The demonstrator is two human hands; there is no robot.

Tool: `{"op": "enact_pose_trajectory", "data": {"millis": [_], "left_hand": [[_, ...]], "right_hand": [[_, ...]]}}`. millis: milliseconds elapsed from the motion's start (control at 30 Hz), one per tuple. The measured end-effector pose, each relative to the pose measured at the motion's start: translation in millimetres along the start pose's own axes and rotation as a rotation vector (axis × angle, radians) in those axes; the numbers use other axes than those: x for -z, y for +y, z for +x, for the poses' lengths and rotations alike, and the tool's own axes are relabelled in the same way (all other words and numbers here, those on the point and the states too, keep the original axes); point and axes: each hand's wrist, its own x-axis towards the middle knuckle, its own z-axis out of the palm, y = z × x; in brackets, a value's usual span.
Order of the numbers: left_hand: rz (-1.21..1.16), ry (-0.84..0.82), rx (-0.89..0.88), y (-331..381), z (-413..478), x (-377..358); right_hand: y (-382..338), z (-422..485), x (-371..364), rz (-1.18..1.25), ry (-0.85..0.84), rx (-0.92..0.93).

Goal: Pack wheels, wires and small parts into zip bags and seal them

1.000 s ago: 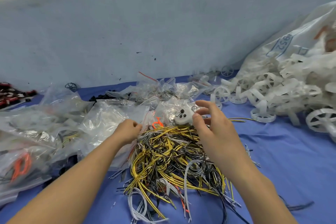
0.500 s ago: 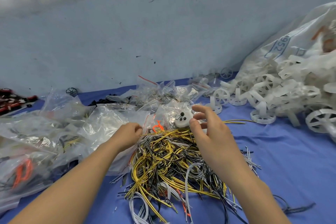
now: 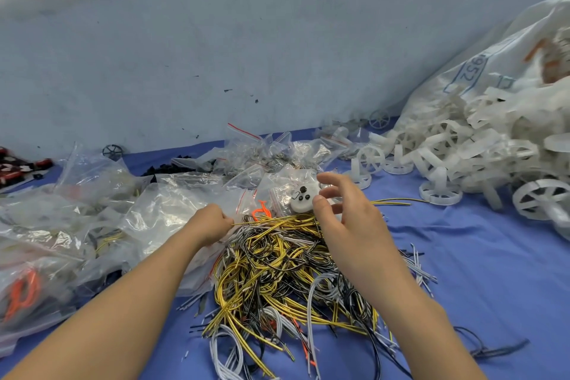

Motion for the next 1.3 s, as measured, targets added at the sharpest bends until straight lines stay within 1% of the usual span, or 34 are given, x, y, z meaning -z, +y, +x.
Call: {"op": "enact_pose_trajectory", "data": {"millis": [67, 200, 267, 300, 367, 467, 500, 600, 667, 700, 733, 800, 867, 933, 1000, 1100, 1200, 1300], "left_hand": [[-0.087, -0.008, 0.064, -1, 0, 2], [-0.462, -0.049, 0.217, -5, -3, 10], [-0.514, -0.04, 0.238, -10, -5, 15], [-0.505, -0.026, 0.223, -12, -6, 17], [-0.412, 0.022, 0.155, -17, -8, 23], [-0.306, 0.123, 0.076, -23, -11, 34], [-0.318, 0.161, 0.059, -23, -13, 40], [-0.455, 0.299, -0.01, -4, -26, 65], [-0.515, 0.411, -0.095, 19, -41, 84], [-0.562, 0.428, -0.167, 34, -50, 92], [-0.627, 0.406, -0.26, 50, -61, 97], [-0.741, 0.259, -0.475, 83, -91, 95], [-0.759, 0.091, -0.65, 113, -123, 73], [-0.767, -0.004, -0.768, 140, -146, 34], [-0.854, -0.031, -0.775, 160, -161, -3], [-0.97, -0.06, -0.68, 174, -168, -36], [-1.0, -0.103, -0.653, 176, -170, -56], [-0.941, -0.116, -0.657, 171, -172, -67]], "right_hand": [[1, -1, 1, 0.001, 0.001, 0.001], [2, 0, 4, 0.017, 0.009, -0.001], [3, 0, 4, 0.021, 0.01, 0.001], [3, -1, 5, 0.024, 0.009, 0.004], [2, -2, 6, 0.032, 0.005, 0.005], [1, -4, 6, 0.032, 0.005, 0.011], [0, -5, 7, 0.033, 0.004, 0.011], [0, -8, 8, 0.04, 0.005, 0.015], [0, -9, 8, 0.053, 0.006, 0.014], [1, -10, 9, 0.075, 0.011, 0.014], [2, -10, 10, 0.121, 0.016, 0.01], [1, -10, 15, 0.262, 0.021, -0.01], [1, -8, 22, 0.377, 0.04, -0.027], [3, -8, 32, 0.462, 0.086, -0.044], [9, -10, 42, 0.517, 0.132, -0.071], [21, -17, 57, 0.521, 0.166, -0.145], [35, -23, 68, 0.403, 0.195, -0.151], [41, -26, 77, 0.266, 0.223, -0.112]]}}
